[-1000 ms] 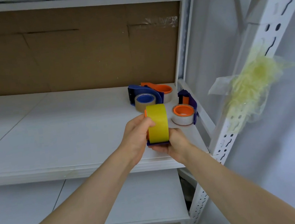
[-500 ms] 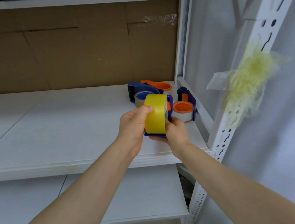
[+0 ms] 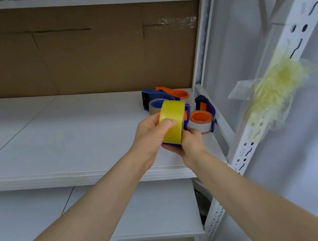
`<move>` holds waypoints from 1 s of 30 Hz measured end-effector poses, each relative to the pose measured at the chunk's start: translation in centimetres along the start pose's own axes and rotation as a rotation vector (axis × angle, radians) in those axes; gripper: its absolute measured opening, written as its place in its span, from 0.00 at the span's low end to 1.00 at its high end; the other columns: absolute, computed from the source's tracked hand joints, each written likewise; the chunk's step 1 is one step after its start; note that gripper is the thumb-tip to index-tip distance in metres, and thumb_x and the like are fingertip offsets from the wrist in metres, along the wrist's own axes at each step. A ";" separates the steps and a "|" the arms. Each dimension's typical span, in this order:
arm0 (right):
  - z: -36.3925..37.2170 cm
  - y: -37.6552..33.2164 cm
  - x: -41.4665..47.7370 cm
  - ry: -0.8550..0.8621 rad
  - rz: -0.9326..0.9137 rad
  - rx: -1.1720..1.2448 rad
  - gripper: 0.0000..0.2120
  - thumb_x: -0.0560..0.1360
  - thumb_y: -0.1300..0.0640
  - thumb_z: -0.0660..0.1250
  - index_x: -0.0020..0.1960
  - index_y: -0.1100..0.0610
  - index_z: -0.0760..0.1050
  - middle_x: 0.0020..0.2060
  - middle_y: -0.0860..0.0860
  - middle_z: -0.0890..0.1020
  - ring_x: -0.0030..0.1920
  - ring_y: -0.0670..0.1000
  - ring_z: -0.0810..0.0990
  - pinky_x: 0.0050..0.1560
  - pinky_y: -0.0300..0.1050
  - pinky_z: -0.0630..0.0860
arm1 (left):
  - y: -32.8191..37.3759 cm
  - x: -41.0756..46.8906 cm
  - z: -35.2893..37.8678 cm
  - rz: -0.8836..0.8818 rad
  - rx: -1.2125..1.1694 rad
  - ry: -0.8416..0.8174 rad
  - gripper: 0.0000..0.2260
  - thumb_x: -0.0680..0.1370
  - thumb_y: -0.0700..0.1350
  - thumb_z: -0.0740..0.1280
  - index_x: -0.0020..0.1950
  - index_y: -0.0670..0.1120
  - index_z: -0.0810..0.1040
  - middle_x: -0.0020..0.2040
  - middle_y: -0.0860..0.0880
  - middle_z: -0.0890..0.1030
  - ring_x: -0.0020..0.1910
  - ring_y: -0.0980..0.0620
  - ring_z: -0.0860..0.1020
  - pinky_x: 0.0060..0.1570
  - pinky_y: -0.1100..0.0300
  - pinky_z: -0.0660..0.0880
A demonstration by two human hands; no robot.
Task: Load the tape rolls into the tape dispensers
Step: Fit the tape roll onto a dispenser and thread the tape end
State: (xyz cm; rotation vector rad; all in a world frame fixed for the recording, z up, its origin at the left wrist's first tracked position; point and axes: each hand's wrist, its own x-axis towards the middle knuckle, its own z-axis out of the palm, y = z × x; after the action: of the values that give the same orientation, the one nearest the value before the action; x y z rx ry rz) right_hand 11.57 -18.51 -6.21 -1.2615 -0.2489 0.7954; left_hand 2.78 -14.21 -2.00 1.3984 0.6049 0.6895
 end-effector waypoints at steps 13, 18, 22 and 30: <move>-0.4 0.1 -0.1 -0.072 -0.097 -0.242 0.07 0.78 0.61 0.62 0.56 0.57 0.71 0.52 0.58 0.80 0.47 0.58 0.82 0.45 0.55 0.82 | 0.1 0.2 0.0 -0.117 -0.112 0.114 0.03 0.76 0.46 0.66 0.42 0.51 0.74 0.43 0.49 0.78 0.45 0.50 0.77 0.45 0.57 0.76; -0.6 -0.2 0.1 -0.062 -0.115 -0.406 0.14 0.79 0.52 0.62 0.63 0.54 0.69 0.59 0.57 0.79 0.55 0.55 0.80 0.56 0.53 0.78 | 0.0 0.5 0.1 -0.185 -0.182 0.174 0.04 0.75 0.48 0.66 0.46 0.51 0.71 0.50 0.47 0.78 0.50 0.48 0.77 0.52 0.52 0.76; -0.9 -1.1 -0.7 0.097 -0.339 -0.387 0.18 0.79 0.50 0.59 0.68 0.54 0.68 0.57 0.49 0.75 0.58 0.48 0.75 0.47 0.31 0.71 | -0.2 0.2 0.1 -0.103 -0.176 0.136 0.02 0.76 0.43 0.63 0.46 0.50 0.74 0.46 0.47 0.77 0.48 0.48 0.76 0.49 0.54 0.74; -0.3 -1.6 -2.3 -0.072 -0.595 -0.418 0.09 0.77 0.54 0.65 0.38 0.49 0.78 0.35 0.49 0.77 0.40 0.44 0.74 0.42 0.37 0.72 | -0.9 0.0 0.3 0.028 -0.062 0.127 0.08 0.77 0.41 0.61 0.45 0.45 0.79 0.44 0.44 0.80 0.45 0.49 0.77 0.45 0.57 0.75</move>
State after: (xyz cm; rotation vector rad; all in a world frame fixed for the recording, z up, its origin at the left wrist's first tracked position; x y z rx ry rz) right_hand 10.68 -20.34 -4.28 -1.4414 -0.8391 0.2760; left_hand 3.06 -14.44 -2.89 1.3143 0.6593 0.8176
